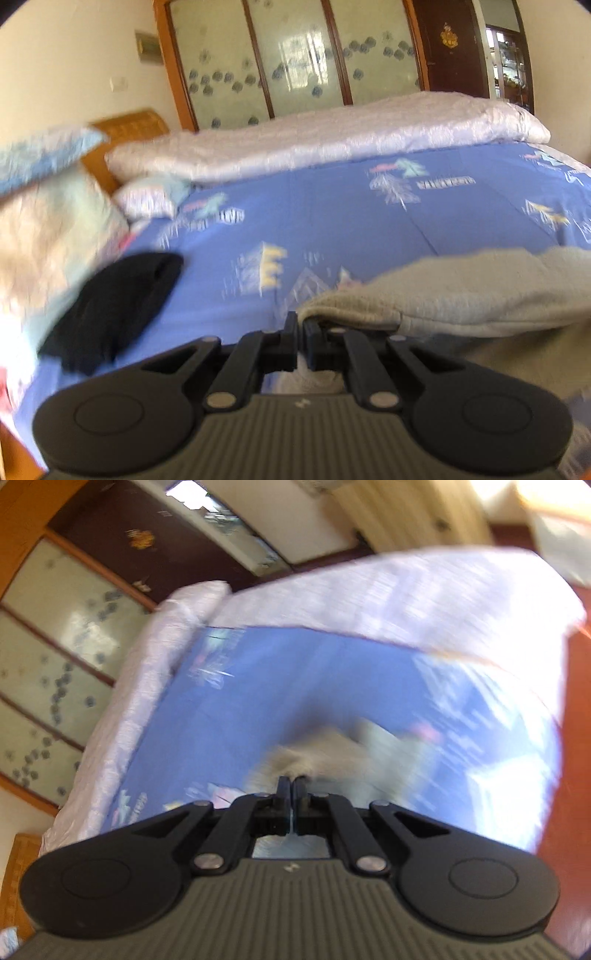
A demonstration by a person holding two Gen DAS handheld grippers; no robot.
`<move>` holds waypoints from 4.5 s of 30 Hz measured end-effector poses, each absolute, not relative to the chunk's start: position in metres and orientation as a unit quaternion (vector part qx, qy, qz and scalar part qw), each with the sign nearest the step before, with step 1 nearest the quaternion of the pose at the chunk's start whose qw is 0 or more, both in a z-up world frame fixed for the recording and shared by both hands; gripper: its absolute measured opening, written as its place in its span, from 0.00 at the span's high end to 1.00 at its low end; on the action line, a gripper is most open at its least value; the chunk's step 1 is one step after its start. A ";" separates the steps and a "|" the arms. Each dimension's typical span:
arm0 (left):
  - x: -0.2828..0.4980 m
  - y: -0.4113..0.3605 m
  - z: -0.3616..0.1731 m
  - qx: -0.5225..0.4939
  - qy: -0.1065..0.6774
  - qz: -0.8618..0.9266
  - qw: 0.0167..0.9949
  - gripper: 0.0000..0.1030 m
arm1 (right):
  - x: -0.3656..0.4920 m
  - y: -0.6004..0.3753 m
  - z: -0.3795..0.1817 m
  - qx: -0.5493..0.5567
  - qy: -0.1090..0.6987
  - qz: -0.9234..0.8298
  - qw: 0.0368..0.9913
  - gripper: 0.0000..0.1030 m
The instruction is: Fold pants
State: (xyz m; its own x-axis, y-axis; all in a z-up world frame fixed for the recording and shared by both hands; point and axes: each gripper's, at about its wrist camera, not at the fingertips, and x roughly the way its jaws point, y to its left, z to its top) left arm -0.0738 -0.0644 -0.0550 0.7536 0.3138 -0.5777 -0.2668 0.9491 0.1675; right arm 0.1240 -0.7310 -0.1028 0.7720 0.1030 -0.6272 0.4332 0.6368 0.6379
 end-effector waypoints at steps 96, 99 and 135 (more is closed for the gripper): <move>-0.032 0.045 -0.091 -0.256 0.358 0.182 0.879 0.69 | 0.114 -0.650 -0.108 0.258 0.347 -0.135 0.891 0.70; -0.050 0.037 -0.066 -0.304 0.314 0.131 0.890 0.71 | 0.113 -0.643 -0.102 0.263 0.337 -0.110 0.897 0.70; -0.025 -0.093 -0.105 -0.219 0.471 0.149 0.841 0.75 | 0.160 -0.729 -0.112 0.239 0.267 -0.140 0.923 0.91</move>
State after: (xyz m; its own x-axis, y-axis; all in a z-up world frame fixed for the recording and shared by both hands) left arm -0.0245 -0.0932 -0.1052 0.5109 0.0447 -0.8585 -0.4574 0.8597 -0.2274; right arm 0.1604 -0.7285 -0.1119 0.8185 -0.1318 -0.5592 0.3867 0.8462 0.3665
